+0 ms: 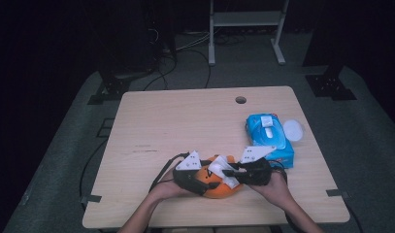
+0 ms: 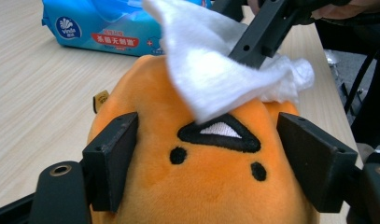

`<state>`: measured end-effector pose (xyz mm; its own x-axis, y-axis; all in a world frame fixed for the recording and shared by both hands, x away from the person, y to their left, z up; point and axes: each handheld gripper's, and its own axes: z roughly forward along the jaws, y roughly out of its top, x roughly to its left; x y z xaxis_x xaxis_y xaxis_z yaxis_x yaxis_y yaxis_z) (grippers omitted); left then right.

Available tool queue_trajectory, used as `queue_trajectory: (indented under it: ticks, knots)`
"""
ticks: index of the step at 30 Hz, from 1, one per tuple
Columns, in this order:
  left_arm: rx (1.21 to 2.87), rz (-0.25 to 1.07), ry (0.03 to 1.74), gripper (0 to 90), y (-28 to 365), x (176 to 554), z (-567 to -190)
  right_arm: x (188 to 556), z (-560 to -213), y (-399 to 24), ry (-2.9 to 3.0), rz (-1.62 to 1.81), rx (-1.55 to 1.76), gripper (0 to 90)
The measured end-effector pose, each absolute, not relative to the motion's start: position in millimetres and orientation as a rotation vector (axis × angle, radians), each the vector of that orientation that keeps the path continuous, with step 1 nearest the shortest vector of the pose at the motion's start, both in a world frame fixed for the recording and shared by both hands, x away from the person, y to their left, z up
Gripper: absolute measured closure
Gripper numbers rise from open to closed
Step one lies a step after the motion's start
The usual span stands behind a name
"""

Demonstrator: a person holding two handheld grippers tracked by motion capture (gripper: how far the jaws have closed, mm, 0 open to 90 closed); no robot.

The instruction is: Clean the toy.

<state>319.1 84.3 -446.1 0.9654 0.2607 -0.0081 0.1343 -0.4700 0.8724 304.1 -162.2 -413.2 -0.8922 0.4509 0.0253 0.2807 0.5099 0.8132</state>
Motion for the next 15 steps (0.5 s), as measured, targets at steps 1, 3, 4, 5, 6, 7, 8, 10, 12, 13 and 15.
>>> queue_trajectory:
  ticks: [1, 3, 4, 5, 6, 7, 8, 10, 12, 13, 15]
  knots:
    - [2.066, 0.154, 0.278, 23.0, 84.3, 319.3, -446.0, 303.4, -413.7, -164.6, 2.560, 1.331, 0.640, 77.0]
    - [2.060, 0.147, 0.283, 22.8, 84.4, 320.1, -446.2, 303.2, -414.8, -171.3, 2.561, 1.347, 0.663, 81.3]
    - [2.060, 0.145, 0.286, 22.6, 84.5, 320.3, -446.0, 302.7, -415.8, -175.2, 2.562, 1.346, 0.678, 81.9]
    - [2.060, 0.145, 0.288, 22.1, 84.6, 320.6, -445.6, 302.2, -417.3, -179.3, 2.561, 1.341, 0.690, 82.6]
    - [2.058, 0.141, 0.294, 21.4, 84.9, 321.2, -445.2, 301.8, -418.6, -182.4, 2.563, 1.336, 0.702, 82.9]
    - [2.056, 0.137, 0.296, 20.9, 85.1, 321.7, -444.9, 301.0, -421.1, -187.4, 2.565, 1.322, 0.723, 83.2]
    - [2.056, 0.131, 0.299, 20.5, 85.0, 322.0, -444.3, 300.5, -422.6, -190.4, 2.564, 1.316, 0.733, 83.2]
    - [2.063, 0.130, 0.294, 19.1, 85.1, 321.7, -440.9, 299.2, -425.9, -195.4, 2.563, 1.315, 0.761, 83.3]
    - [2.074, 0.133, 0.291, 16.8, 85.4, 320.5, -435.7, 297.7, -427.2, -196.7, 2.564, 1.308, 0.764, 83.3]
    - [2.081, 0.137, 0.288, 15.8, 85.9, 320.0, -433.8, 297.3, -427.0, -196.4, 2.564, 1.306, 0.764, 83.3]
    - [2.086, 0.139, 0.287, 15.9, 88.0, 320.0, -432.5, 297.3, -426.3, -196.0, 2.563, 1.299, 0.755, 83.3]
